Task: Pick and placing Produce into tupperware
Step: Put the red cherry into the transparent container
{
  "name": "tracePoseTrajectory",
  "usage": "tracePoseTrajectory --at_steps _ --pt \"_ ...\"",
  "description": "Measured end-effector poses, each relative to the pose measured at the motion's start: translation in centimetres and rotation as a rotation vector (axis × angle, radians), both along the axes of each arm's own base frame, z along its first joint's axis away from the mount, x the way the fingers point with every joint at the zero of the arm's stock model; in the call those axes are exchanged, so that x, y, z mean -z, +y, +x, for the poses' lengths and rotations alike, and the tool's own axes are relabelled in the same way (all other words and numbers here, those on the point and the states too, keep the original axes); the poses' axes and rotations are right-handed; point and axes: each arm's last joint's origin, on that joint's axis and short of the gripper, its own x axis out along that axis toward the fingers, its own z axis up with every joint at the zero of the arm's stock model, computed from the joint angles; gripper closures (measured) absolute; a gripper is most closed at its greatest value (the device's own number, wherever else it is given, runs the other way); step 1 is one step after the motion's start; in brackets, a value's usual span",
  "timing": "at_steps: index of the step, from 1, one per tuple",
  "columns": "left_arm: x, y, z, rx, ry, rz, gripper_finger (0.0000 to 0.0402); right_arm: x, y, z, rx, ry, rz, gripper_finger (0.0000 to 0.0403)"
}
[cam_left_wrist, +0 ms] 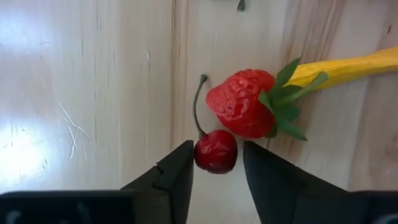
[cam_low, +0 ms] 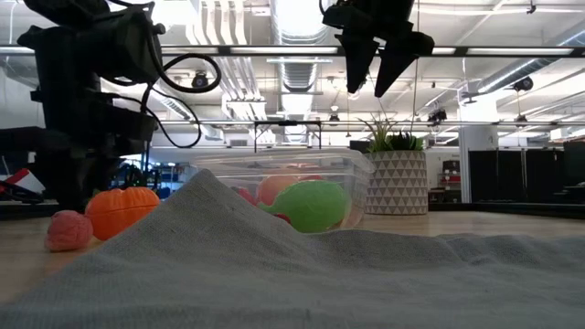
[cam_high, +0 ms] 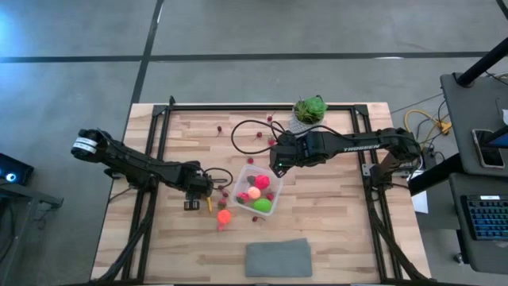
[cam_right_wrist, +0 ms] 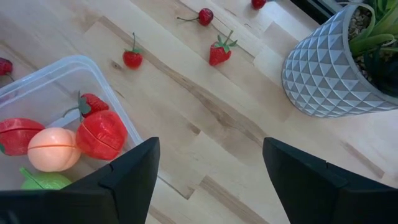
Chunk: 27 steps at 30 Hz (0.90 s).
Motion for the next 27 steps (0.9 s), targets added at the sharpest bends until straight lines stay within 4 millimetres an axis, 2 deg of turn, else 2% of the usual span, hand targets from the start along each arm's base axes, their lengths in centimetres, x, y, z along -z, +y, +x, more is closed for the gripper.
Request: tracePoseTrajectory --at_steps 11,18,23,27 --pt "0.0 0.0 0.0 -0.004 0.000 -0.005 0.0325 0.0 0.0 0.0 0.000 0.000 0.000 0.0129" --pt "-0.5 -0.1 0.3 -0.005 -0.012 -0.009 0.0331 0.0 0.0 0.0 0.000 0.001 0.000 0.0133" --pt "-2.3 0.1 1.2 -0.022 -0.055 0.082 0.0331 0.0 0.0 0.0 -0.001 0.001 0.003 0.0132" --pt "-4.4 0.1 2.4 -0.045 -0.143 0.177 0.0332 0.0 0.0 0.0 -0.002 0.001 0.009 0.0133"
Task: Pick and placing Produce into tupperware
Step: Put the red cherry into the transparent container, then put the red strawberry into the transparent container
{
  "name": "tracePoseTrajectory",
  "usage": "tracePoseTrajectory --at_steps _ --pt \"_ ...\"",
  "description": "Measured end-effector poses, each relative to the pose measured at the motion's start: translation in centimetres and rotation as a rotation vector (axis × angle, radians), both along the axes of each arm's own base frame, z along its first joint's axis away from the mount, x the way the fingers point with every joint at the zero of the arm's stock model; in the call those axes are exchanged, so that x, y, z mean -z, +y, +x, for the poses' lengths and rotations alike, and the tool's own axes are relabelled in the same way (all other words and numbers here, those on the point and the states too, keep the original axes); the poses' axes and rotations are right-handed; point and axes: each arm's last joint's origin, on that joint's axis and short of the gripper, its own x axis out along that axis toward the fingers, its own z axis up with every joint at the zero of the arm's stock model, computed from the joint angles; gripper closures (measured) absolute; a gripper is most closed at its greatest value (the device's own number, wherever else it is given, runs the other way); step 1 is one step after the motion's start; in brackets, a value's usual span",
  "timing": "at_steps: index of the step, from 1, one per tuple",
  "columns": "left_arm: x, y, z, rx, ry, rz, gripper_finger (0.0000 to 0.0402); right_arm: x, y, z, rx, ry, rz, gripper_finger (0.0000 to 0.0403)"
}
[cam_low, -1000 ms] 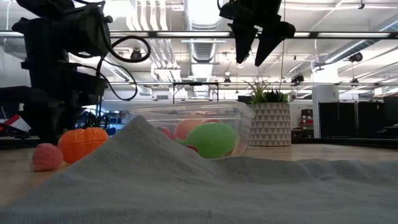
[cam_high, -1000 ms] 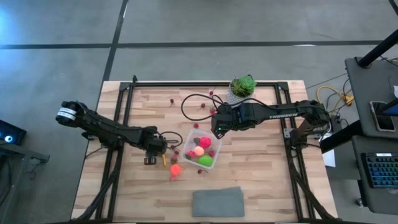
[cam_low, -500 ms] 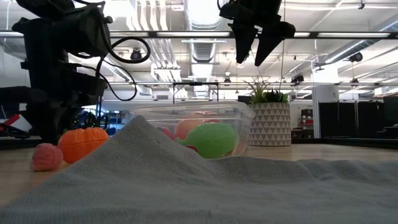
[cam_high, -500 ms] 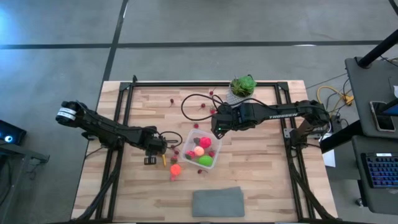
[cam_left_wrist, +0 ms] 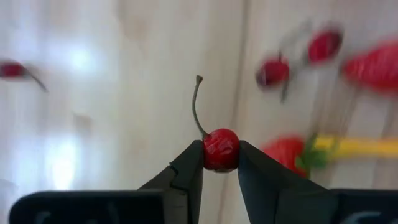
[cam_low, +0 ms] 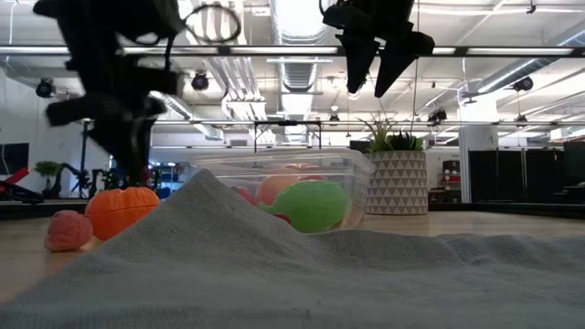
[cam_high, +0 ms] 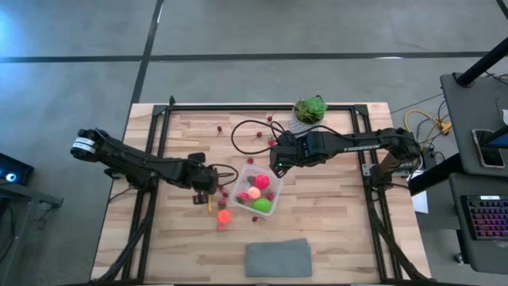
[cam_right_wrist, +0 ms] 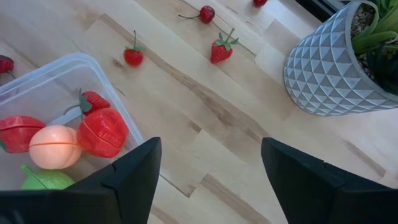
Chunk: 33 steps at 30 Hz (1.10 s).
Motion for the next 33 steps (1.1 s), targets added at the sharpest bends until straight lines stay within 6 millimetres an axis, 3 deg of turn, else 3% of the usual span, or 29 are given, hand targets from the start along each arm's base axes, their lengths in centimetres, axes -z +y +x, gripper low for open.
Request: tracePoseTrajectory --at_steps 8,12,15,24,33 --pt "-4.1 0.0 3.5 0.070 -0.286 -0.014 0.0332 0.0 0.1 0.0 -0.004 0.001 0.018 0.0135" --pt "-4.9 0.4 5.4 0.134 -0.445 -0.124 0.0332 0.0 0.1 0.0 0.023 -0.010 0.025 0.0137" --pt "-4.9 0.7 6.6 0.170 -0.501 -0.217 0.0332 -0.3 0.0 -0.4 0.097 -0.038 0.009 0.0133" --pt "-2.5 0.9 9.1 0.172 -0.456 -0.388 0.0320 -2.9 -0.4 -2.9 0.216 -0.127 -0.078 0.0120" --pt "-2.5 1.3 9.0 0.029 -0.459 -0.462 0.0231 -4.2 -0.5 -4.1 0.225 -0.167 -0.074 0.0121"
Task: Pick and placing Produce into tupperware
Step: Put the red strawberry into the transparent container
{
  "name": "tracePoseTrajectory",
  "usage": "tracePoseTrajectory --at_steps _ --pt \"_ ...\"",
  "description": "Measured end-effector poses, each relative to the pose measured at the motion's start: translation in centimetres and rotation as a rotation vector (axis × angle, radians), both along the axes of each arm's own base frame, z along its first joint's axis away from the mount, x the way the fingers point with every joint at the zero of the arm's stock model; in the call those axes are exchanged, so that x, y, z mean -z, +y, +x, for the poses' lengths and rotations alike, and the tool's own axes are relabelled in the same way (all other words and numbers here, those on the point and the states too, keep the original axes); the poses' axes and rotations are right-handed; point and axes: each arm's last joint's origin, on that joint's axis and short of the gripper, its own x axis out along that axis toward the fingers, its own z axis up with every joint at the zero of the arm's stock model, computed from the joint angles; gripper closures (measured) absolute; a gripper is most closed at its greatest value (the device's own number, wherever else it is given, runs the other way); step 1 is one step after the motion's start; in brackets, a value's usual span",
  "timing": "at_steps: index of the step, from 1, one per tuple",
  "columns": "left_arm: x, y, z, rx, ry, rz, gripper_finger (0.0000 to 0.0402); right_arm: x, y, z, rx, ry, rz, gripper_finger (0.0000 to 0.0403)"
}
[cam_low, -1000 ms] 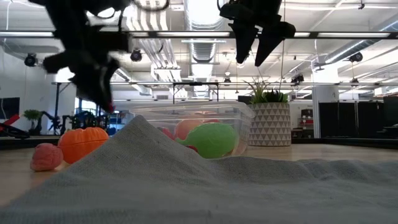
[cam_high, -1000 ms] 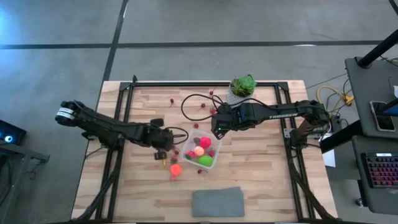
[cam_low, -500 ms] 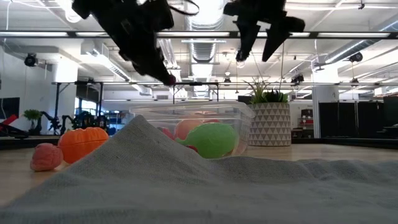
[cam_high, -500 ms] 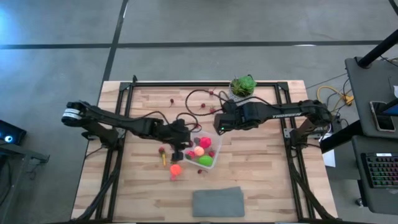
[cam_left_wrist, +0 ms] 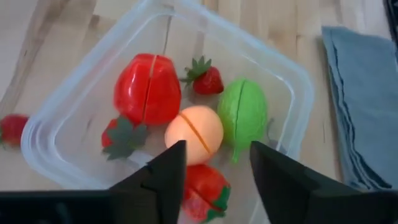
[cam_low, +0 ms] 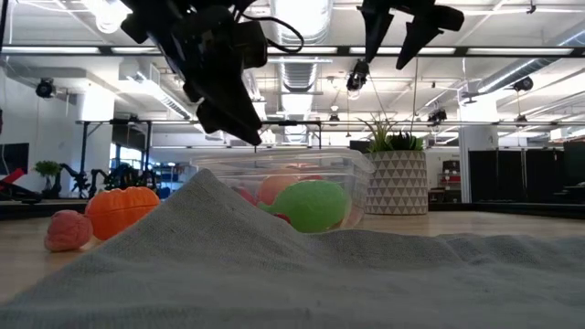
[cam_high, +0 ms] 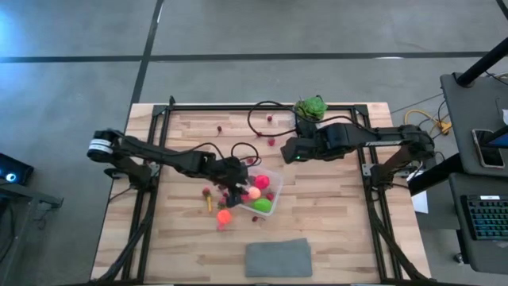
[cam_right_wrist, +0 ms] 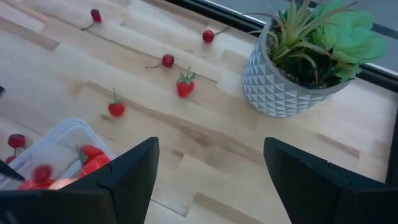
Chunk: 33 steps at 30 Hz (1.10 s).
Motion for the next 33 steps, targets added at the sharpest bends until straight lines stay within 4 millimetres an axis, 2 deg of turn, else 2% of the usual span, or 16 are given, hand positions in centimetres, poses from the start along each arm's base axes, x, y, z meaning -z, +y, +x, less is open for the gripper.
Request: tracePoseTrajectory --at_steps 2,5,9,13,17,20,25,33 --pt "-0.1 0.1 -0.4 -0.019 0.026 -0.006 0.0208 0.0 0.0 0.0 -0.011 0.009 -0.003 0.0119" --pt "-0.6 0.9 -1.7 -0.049 0.154 -0.003 0.0179 0.3 0.0 0.2 -0.038 0.038 -0.006 0.0117" --pt "-2.4 1.5 -4.0 -0.078 0.271 0.001 0.0165 0.6 0.0 0.5 -0.088 0.073 0.017 0.0120" --pt "-4.8 1.6 -5.7 -0.152 0.217 -0.045 0.0164 1.1 -1.4 1.4 -0.090 0.054 0.098 0.0122" --pt "-7.2 1.6 -7.4 -0.229 0.112 -0.118 0.0164 2.2 -4.3 2.6 -0.051 0.056 0.116 0.0122" --pt "-8.4 1.6 -8.6 -0.275 0.050 -0.161 0.0164 4.0 -7.1 4.0 -0.064 0.073 0.203 0.0124" --pt "-10.1 1.6 -10.2 -0.314 -0.038 -0.215 0.0164 8.4 -11.4 6.3 -0.102 0.141 0.276 0.0133" --pt "-11.3 1.3 -11.9 -0.322 -0.100 -0.258 0.0164 13.6 -14.1 8.6 -0.161 0.199 0.347 0.0135"
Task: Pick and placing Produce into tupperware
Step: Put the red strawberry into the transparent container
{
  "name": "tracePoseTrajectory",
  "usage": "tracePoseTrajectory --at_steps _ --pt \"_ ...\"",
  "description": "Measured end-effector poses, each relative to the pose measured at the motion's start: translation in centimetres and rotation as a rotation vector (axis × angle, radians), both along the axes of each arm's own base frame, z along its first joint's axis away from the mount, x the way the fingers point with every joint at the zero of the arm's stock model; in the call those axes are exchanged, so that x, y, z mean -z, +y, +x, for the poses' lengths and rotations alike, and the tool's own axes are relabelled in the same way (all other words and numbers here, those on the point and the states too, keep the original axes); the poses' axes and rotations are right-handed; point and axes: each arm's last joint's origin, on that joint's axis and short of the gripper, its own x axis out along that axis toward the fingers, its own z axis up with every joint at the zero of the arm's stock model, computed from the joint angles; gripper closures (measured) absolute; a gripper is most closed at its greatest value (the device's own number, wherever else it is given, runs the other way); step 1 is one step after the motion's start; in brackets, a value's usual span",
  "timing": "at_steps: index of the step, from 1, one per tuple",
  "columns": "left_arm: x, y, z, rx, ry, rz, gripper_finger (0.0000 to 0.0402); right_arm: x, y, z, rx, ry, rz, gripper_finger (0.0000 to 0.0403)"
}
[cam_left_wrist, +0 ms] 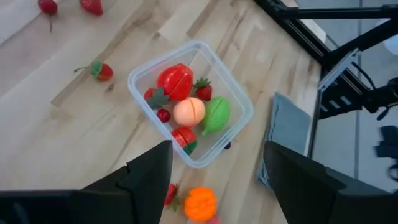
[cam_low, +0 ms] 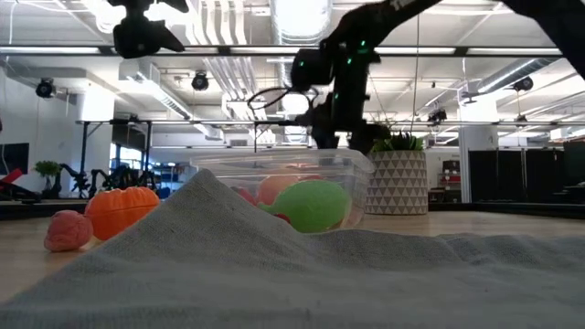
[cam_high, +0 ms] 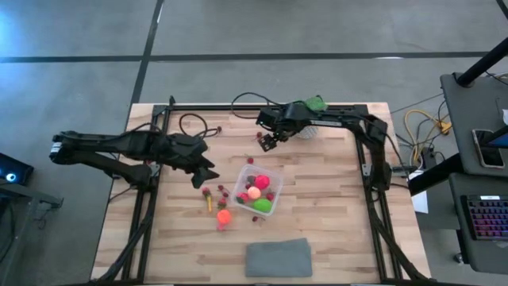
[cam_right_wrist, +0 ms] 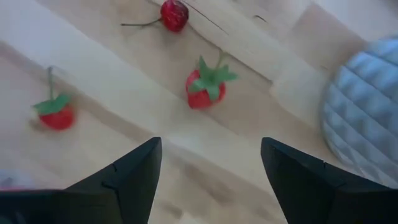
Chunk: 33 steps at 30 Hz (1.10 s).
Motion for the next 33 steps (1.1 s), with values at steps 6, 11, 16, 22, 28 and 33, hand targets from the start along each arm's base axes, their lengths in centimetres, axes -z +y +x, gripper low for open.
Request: tracePoseTrajectory --at_steps 6,11,16,22,28,33 --pt "-0.1 0.0 -0.2 0.016 -0.006 0.019 0.0164 2.3 -0.8 1.0 -0.015 0.004 0.006 0.0129" --pt "0.1 0.0 -0.1 0.022 0.001 0.027 0.0164 2.9 -2.2 1.4 0.013 -0.054 -0.014 0.0131" --pt "0.3 0.0 0.0 0.022 0.015 0.027 0.0164 3.1 -3.7 1.3 0.059 -0.096 -0.014 0.0133" --pt "0.6 0.0 0.4 0.019 0.024 0.028 0.0164 4.2 -4.4 1.1 0.105 -0.106 0.072 0.0131" --pt "0.8 0.0 0.6 0.009 0.032 0.035 0.0164 5.3 -4.4 1.2 0.110 -0.076 0.086 0.0137" --pt "1.0 0.1 0.8 -0.005 0.041 0.044 0.0164 5.8 -4.5 1.3 0.111 -0.064 0.088 0.0141"
